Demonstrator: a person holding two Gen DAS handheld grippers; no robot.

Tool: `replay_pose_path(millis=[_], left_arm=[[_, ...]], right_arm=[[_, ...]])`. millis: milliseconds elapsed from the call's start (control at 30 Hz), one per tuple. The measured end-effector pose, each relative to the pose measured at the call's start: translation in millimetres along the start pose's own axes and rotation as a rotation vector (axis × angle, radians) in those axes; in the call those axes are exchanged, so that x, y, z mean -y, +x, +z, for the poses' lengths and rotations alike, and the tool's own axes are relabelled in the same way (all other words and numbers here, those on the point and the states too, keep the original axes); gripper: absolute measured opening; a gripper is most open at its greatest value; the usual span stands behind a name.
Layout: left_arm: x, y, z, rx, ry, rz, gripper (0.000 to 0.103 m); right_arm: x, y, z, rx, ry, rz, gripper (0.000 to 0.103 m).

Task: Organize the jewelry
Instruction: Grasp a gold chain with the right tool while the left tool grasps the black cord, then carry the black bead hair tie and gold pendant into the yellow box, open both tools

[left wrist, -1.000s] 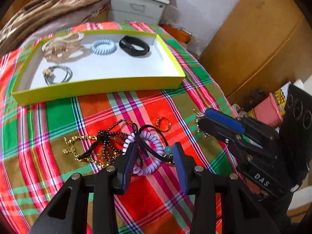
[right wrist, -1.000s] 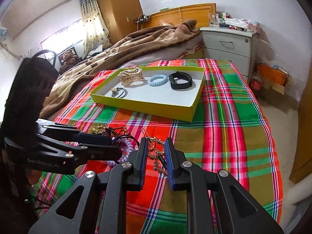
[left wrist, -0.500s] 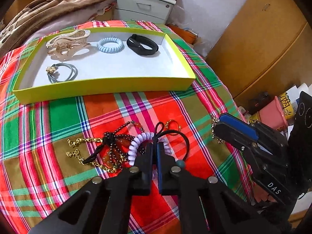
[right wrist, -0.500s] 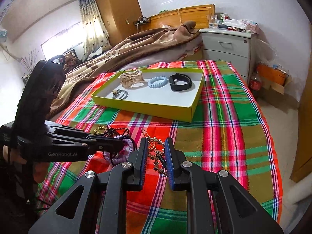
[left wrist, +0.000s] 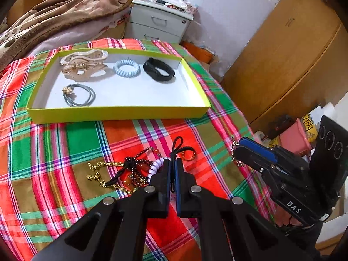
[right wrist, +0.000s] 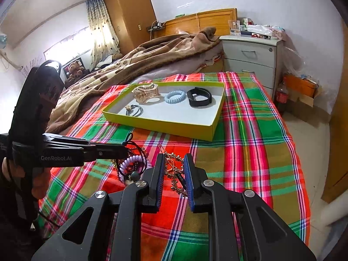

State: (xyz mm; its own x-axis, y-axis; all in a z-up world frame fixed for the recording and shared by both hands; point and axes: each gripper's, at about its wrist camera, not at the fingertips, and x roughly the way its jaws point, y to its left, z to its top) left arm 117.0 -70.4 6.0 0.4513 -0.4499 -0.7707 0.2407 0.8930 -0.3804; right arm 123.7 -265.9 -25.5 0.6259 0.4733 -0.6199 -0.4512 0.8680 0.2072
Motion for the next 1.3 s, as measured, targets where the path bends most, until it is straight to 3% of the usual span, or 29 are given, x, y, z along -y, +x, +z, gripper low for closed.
replay_pose_path(millis=[300, 667, 1000, 1300], left_arm=[[-10.5, -28.7, 15.3, 0.067, -0.004, 0.011, 0.004], [-42.3, -47.4, 58.9, 0.128, -0.028, 0.04, 0.004], [-65.0, -20.3, 104.2, 0.103, -0.05, 0.039, 0.004], [-83.5, 16.3, 117.5, 0.051, -0.089, 0.044, 0.004]], right_arm=[[-5.4, -4.2, 16.4, 0.026, -0.02, -0.015, 0.018], [-9.5, 17.4, 50.7, 0.024, -0.049, -0.044, 0.018], [5.6, 61.8, 76.4, -0.019, -0.024, -0.068, 0.018], [16.9, 93.6, 85.3, -0.074, -0.028, -0.091, 0.018]])
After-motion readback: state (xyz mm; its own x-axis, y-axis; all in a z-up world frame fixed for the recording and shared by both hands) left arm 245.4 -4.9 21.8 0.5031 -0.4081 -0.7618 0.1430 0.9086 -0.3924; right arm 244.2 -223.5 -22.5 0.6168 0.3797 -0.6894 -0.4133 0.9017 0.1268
